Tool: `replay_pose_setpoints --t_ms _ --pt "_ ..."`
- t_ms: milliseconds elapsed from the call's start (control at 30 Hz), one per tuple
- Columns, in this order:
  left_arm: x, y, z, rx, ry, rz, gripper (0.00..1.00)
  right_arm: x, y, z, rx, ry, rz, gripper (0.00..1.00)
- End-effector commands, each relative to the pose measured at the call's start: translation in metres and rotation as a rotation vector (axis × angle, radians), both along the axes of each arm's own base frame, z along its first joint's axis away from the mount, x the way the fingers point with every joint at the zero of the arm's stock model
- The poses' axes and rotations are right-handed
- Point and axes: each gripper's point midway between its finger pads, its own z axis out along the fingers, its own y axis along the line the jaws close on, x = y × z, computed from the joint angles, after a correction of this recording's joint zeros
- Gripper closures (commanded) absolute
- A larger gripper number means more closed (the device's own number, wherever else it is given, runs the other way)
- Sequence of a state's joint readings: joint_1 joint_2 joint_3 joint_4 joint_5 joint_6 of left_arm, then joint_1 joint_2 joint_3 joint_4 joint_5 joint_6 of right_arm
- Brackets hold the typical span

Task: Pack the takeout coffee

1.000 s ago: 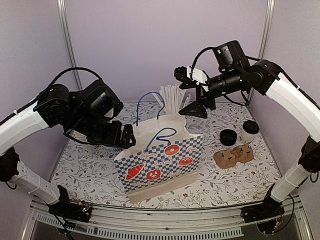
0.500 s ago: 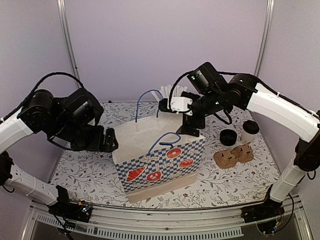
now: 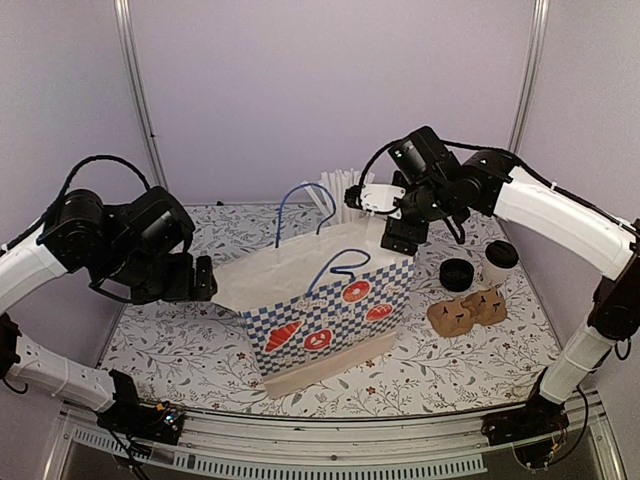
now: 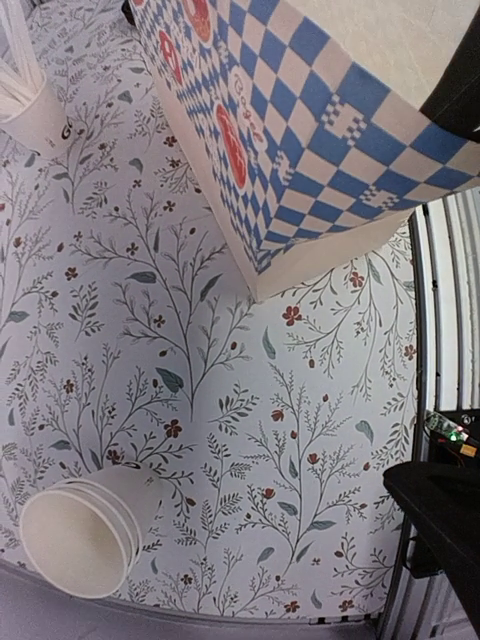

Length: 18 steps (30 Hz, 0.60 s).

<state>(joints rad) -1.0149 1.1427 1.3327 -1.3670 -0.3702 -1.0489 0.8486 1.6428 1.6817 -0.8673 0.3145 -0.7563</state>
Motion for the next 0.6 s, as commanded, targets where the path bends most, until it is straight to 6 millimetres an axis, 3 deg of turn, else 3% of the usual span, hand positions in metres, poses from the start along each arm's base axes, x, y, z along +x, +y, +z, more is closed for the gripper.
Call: replay_pose_setpoints --t_ms 0,167,333,467,567 --pt "0.013 0.005 0.011 0.05 -0.052 0.011 0.0 0.008 -0.007 0.024 0.039 -0.054 -0.033 0.01" --pt "0.034 -0.036 0.038 0.024 -0.153 -0.122 0.0 -0.016 0.03 0.053 0.226 0.078 0.102 0.01" --pt "0.053 -0.06 0.097 -0.06 -0.339 -0.178 0.0 -0.05 0.051 0.093 0.392 0.174 0.265 0.01" --pt "0.061 -0.07 0.152 -0.16 -0.507 -0.217 0.0 -0.049 0.037 0.109 0.441 0.173 0.268 0.01" --pt "0.065 -0.068 0.186 -0.217 -0.64 -0.224 0.0 -0.023 -0.002 0.1 0.468 0.211 0.177 0.01"
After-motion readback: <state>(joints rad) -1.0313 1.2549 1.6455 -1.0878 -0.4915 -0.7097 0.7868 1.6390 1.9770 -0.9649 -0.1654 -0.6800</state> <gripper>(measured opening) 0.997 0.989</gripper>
